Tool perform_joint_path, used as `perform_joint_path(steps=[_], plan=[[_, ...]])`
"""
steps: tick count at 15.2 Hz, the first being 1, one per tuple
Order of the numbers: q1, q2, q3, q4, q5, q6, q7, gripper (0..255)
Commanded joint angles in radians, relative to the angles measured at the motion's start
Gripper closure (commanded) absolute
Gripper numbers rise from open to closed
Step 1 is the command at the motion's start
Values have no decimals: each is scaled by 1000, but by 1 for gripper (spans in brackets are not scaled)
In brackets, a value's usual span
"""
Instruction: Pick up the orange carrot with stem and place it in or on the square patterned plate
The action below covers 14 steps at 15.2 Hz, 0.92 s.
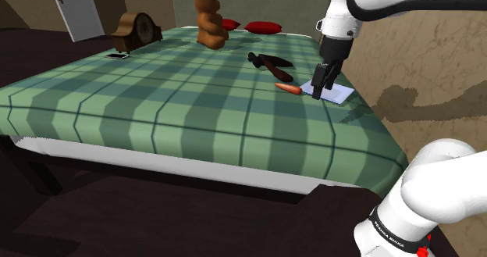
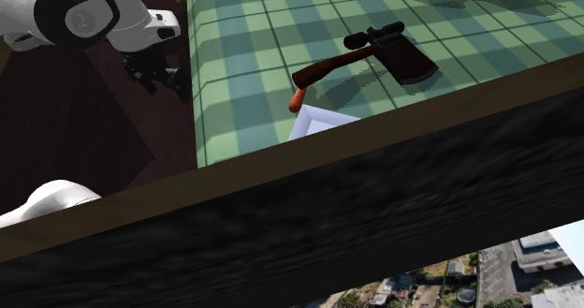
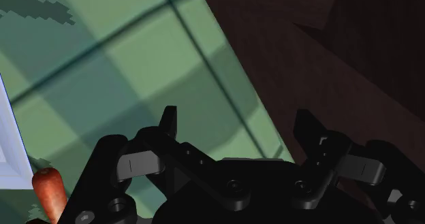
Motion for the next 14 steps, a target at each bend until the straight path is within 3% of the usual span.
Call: perform_joint_path(steps=[1,14], plan=[[0,0,0,0,0,0,0,0],[-64,459,-157,240,-44,177,-171,0]])
